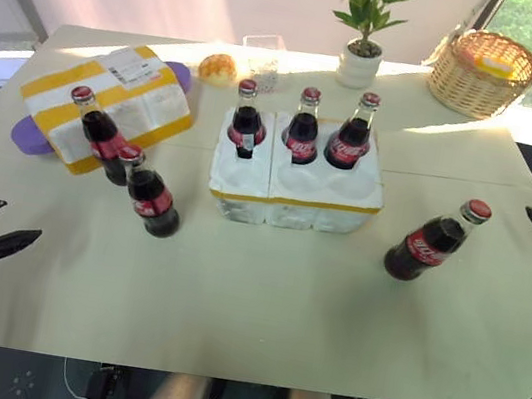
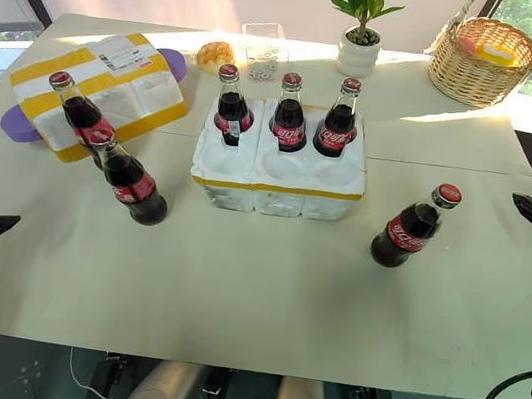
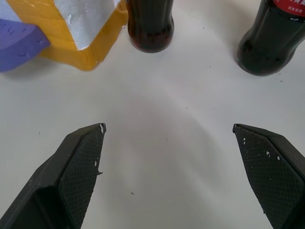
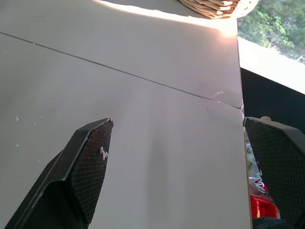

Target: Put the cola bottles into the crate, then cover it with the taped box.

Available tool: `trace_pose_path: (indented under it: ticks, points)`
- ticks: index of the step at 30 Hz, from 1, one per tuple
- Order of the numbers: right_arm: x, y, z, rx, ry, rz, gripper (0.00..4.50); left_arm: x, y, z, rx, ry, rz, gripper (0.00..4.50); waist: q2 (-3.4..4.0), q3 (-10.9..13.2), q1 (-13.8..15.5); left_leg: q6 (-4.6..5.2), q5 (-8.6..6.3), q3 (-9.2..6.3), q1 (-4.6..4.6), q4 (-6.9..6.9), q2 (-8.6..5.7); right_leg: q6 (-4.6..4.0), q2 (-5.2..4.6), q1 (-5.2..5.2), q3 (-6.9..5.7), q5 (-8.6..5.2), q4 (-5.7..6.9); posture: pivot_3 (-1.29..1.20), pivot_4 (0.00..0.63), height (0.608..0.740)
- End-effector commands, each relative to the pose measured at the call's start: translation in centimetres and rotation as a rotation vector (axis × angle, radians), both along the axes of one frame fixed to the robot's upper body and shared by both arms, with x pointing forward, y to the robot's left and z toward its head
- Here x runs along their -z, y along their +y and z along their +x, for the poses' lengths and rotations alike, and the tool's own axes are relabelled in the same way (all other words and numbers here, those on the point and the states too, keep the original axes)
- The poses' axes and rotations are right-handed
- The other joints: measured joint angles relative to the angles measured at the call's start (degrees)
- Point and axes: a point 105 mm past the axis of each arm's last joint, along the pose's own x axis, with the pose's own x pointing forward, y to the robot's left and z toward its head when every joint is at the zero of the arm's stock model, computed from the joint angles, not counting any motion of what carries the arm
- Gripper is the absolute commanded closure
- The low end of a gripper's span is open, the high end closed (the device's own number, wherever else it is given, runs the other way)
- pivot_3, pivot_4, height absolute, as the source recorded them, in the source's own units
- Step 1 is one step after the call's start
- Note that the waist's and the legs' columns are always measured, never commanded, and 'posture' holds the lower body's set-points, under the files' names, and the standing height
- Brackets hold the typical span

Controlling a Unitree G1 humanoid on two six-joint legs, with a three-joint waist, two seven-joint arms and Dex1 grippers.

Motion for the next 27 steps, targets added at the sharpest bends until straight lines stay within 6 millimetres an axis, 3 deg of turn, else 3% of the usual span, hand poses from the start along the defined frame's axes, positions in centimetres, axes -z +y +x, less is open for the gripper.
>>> trace_pose_path:
  ticks: [1, 10, 18, 23, 27]
  points:
    - [-1.0, -0.5, -0.4, 0.016, -0.048, -0.003, 0.00, 0.1, 0.1, 0.1, 0.007, -0.007, 0.059, 0.03, 0.00, 0.0, 0.0, 0.00, 0.00, 0.00, 0.00, 0.00, 0.00, 0.00, 0.00, 0.00, 0.00, 0.00, 0.00, 0.00, 0.150, 0.740]
    - [-1.0, -0.7, -0.4, 0.026, -0.053, 0.023, 0.00, -0.2, 0.7, 0.7, -0.063, -0.037, 0.016, 0.03, 0.00, 0.0, 0.0, 0.00, 0.00, 0.01, 0.00, 0.01, 0.00, 0.05, 0.00, 0.00, 0.01, 0.03, 0.02, 0.00, 0.150, 0.740]
    - [-2.2, -0.1, -0.3, -0.019, -0.061, 0.066, 0.00, -1.6, -0.8, 1.4, -0.020, -0.090, -0.040, 0.03, 0.02, 0.0, 0.0, 0.00, 0.00, 0.03, 0.01, 0.02, 0.00, 0.06, 0.00, 0.00, 0.03, 0.04, 0.03, 0.00, 0.150, 0.740]
    - [-6.4, 2.2, -0.4, -0.218, -0.086, 0.142, 0.00, -4.1, -2.7, 2.4, 0.056, -0.153, -0.122, 0.03, 0.11, 0.0, 0.0, 0.00, 0.01, 0.04, 0.01, 0.09, 0.00, 0.07, 0.01, 0.00, 0.03, 0.04, 0.07, 0.00, 0.150, 0.740]
    - [-11.7, 5.9, -0.4, -0.440, -0.112, 0.136, 0.00, -5.8, -3.5, 4.6, 0.089, -0.205, -0.105, 0.03, 0.31, 0.2, 0.0, -0.01, 0.01, 0.04, 0.01, 0.12, 0.01, 0.07, 0.02, -0.02, 0.03, 0.05, 0.11, 0.00, 0.150, 0.740]
